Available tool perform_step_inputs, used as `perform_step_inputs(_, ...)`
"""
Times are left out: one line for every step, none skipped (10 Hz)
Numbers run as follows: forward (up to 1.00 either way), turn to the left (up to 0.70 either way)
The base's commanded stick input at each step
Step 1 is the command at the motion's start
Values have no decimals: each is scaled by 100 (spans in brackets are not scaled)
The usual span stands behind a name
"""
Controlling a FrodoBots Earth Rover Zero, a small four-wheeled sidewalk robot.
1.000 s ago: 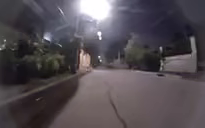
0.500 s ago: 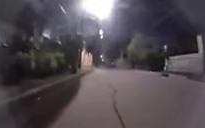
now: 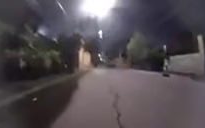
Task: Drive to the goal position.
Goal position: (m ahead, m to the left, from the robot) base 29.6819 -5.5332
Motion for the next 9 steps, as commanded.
perform_step_inputs(70,0)
perform_step_inputs(70,0)
perform_step_inputs(70,0)
perform_step_inputs(70,0)
perform_step_inputs(70,0)
perform_step_inputs(70,0)
perform_step_inputs(70,0)
perform_step_inputs(70,0)
perform_step_inputs(70,0)
